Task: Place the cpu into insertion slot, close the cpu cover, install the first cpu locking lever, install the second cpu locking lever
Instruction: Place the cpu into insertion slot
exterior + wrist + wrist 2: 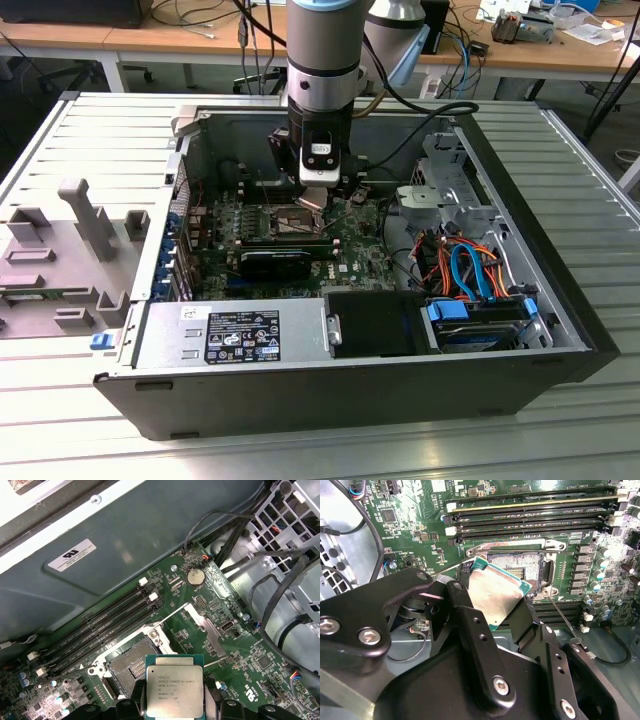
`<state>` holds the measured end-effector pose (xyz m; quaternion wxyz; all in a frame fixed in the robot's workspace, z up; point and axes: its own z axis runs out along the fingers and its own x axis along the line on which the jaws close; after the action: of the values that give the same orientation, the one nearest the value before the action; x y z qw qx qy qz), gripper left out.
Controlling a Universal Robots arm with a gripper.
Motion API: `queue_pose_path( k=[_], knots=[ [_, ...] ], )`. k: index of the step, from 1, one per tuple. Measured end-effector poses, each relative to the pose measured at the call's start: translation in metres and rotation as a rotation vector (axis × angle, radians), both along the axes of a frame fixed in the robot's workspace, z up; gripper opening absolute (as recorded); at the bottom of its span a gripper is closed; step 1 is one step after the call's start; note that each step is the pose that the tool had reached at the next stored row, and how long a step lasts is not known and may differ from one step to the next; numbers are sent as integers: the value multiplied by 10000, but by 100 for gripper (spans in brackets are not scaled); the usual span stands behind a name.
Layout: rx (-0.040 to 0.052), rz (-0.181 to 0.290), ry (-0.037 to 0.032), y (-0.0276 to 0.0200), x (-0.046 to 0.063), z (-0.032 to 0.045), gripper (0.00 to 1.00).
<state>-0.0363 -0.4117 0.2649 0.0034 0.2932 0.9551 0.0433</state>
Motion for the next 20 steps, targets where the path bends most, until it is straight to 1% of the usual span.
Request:
queue_pose_path(
  k=[20],
  knots=[
    [0,-287,0,0,0,-1,55]
  ],
)
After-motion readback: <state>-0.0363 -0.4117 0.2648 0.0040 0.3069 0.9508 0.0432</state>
